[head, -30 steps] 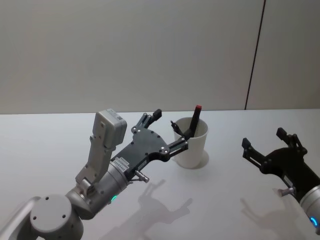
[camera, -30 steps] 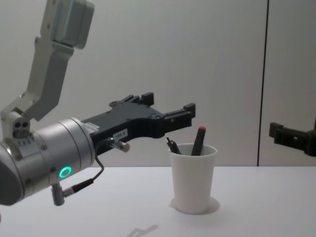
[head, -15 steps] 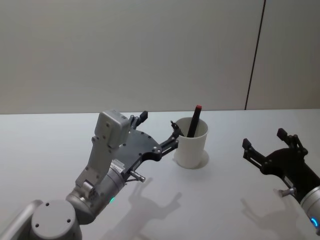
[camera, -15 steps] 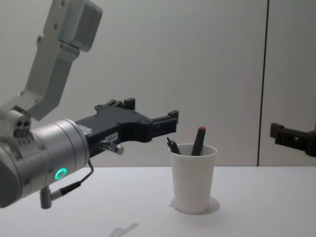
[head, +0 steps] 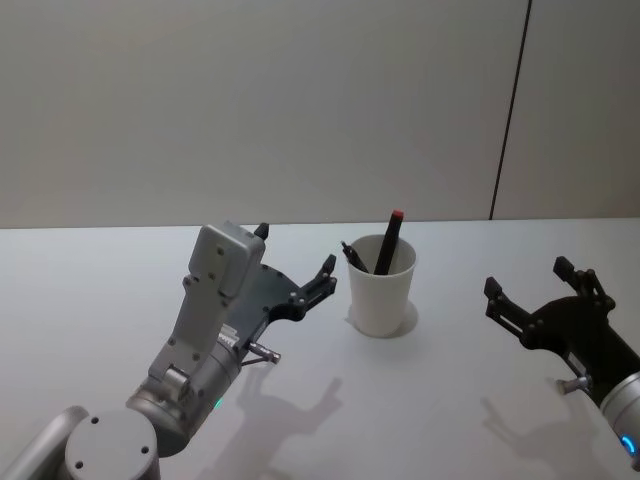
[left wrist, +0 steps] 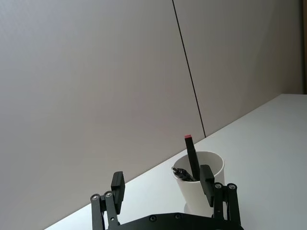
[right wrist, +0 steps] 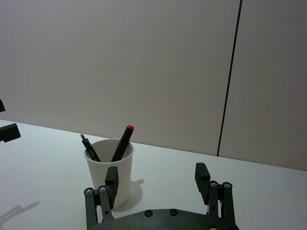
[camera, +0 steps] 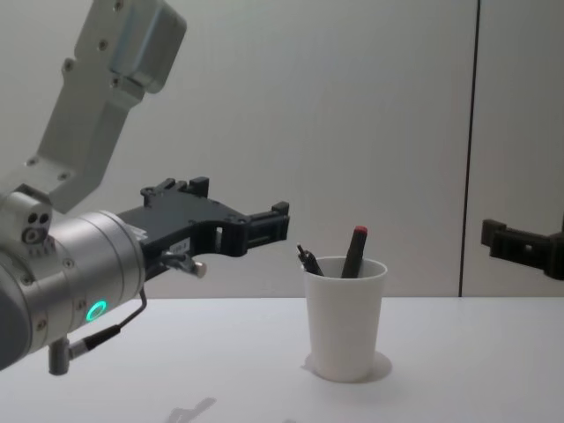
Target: Place the pen into the pen holder.
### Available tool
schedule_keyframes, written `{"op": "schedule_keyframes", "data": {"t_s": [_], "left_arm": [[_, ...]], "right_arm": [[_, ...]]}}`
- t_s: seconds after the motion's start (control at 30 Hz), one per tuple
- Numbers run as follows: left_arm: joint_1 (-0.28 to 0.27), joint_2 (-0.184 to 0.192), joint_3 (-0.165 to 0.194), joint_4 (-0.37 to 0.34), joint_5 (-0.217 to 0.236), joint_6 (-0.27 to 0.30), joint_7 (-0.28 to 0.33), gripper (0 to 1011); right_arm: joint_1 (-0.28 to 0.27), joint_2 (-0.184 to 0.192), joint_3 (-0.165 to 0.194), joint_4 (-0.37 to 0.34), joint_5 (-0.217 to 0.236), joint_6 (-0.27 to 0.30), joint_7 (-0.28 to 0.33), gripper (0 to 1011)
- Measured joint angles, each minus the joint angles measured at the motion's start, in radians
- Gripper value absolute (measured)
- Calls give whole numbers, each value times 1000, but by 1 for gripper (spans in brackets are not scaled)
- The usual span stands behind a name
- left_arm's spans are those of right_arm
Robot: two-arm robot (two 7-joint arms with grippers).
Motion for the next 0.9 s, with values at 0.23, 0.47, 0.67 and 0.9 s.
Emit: {"op": "schedule_keyframes", "data": {"t_s": [0.23,0.47,0.67,0.9], "left_arm": [[2,1,1,-3,4,5,9,1000],[2,1,1,-4,4,5,9,1000],[1,1,0,-4,4,5,9,1000],[1,1,0,-3,3,4,9,1000]], "right_arm": [[0,0,0,0,0,0,0,1002],[0,0,0,0,0,0,0,1002],[0,0,0,0,0,0,0,1002],[0,0,0,0,0,0,0,1002]]}}
